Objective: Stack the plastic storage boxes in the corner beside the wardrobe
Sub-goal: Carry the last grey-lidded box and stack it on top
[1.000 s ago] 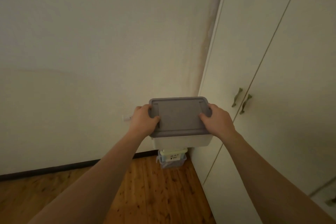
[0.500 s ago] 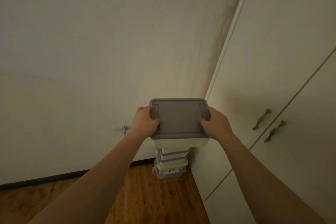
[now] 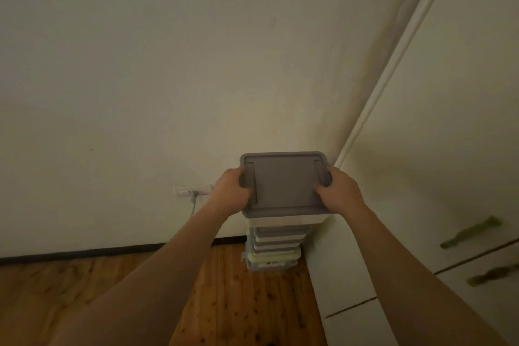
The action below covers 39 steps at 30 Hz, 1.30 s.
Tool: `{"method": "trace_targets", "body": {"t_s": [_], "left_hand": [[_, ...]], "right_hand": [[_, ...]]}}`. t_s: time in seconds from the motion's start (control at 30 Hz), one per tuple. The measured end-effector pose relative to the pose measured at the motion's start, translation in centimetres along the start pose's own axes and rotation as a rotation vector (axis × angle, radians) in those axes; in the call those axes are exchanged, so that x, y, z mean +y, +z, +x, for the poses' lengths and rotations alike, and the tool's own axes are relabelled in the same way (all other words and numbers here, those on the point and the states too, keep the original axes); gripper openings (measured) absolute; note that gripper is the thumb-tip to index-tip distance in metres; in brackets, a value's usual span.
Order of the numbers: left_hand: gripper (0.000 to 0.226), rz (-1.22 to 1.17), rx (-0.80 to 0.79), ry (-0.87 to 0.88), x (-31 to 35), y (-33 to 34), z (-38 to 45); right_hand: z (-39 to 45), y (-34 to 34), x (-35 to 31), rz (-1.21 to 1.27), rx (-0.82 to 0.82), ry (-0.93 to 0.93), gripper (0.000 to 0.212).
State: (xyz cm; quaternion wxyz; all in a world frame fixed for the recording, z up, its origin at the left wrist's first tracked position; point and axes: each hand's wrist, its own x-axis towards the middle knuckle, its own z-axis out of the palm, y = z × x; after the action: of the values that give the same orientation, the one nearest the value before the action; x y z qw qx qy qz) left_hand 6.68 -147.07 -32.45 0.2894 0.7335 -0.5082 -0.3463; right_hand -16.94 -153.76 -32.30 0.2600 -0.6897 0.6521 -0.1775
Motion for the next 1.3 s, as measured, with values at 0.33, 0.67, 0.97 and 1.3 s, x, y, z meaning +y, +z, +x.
{"method": "trace_targets", "body": {"t_s": [0.33,0.67,0.97,1.3], "left_hand": [[0.047,-0.038,-0.011,-0.137,-2.1,7.1,7.6],[0.048,-0.013,0.005,-0.142,-7.4,12.6,12.2],[0.050,0.010,-0.018,-0.117,-12.8,16.8,15.2],[0.058,-0.013,0.016,-0.115,-14.9,18.6,16.2]], "right_hand": [[9.7,4.1,6.7,-0.025,-0.114,0.011,0.049],[13.9,11.0,12.3,-0.013,-0.171,-0.001,0.050],[15.5,16.8,16.9,0.002,-0.175,0.001,0.049],[15.8,18.2,18.5,-0.003,-0.167,0.058,0.062]]}}
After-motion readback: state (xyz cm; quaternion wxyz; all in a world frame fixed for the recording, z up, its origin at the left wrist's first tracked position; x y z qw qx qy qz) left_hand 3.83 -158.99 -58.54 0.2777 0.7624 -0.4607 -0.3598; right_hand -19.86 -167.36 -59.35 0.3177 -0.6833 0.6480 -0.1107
